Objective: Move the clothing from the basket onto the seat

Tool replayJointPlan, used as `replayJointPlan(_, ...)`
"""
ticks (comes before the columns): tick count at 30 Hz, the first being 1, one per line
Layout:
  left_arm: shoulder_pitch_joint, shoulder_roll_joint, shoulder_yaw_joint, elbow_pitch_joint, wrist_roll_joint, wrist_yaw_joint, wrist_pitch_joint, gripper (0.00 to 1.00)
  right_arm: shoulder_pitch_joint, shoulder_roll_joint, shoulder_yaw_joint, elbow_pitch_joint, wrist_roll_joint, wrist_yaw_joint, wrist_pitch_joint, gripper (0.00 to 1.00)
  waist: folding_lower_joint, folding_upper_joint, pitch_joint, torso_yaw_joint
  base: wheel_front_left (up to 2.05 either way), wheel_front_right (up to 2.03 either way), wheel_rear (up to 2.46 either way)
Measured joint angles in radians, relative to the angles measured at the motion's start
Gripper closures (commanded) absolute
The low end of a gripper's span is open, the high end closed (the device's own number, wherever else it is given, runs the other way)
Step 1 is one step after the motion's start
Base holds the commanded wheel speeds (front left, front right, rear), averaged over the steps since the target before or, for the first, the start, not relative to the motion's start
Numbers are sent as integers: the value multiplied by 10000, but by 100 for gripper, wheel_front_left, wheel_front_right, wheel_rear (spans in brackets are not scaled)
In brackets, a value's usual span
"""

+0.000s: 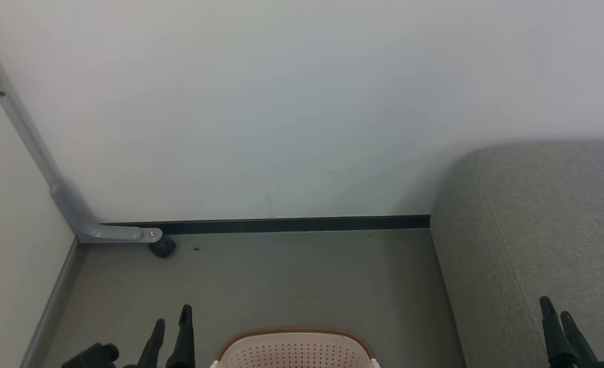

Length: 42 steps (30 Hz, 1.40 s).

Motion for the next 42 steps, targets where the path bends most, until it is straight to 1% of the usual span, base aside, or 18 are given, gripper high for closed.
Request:
replayJointPlan(9,-2,73,-360,119,2000,230,-307,0,8,-221,420,2,-1179,-117,-364,0,0,0,-121,30,0,0,0)
replayJointPlan(10,-1,61,-355,173,2451,305,-397,0,17,-257,504,0,-1404,-171,-445,0,0,0,-146,37,0,0,0)
replayJointPlan(20,29,-44,-286,474,4155,533,-742,0,77,-558,1012,-67,-2734,-261,-861,0,0,0,-235,78,0,0,0)
replayJointPlan(25,31,-105,-219,683,4832,656,-922,0,168,-662,1206,-113,-3315,-268,-1037,0,0,0,-270,92,0,0,0)
replayJointPlan(28,32,-107,-203,742,5007,706,-1034,0,209,-740,1243,-113,-3555,-268,-1129,0,0,0,-283,95,0,0,0)
replayJointPlan(31,32,-113,-186,803,5448,759,-1112,0,227,-830,1337,-119,-3881,-284,-1229,0,0,0,-298,98,0,0,0)
replayJointPlan(33,32,-115,-192,844,5708,842,-1191,0,228,-890,1400,-123,-4155,-355,-1313,0,0,0,-306,99,0,0,0)
replayJointPlan(39,32,-119,-230,1024,6506,1007,-1421,0,228,-1076,1551,-153,-4849,-357,-1555,0,0,0,-331,97,0,0,0)
replayJointPlan(42,31,-113,-437,1030,6598,1074,-1536,0,228,-1158,1639,-174,-5166,-359,-1657,0,0,0,-344,91,0,0,0)
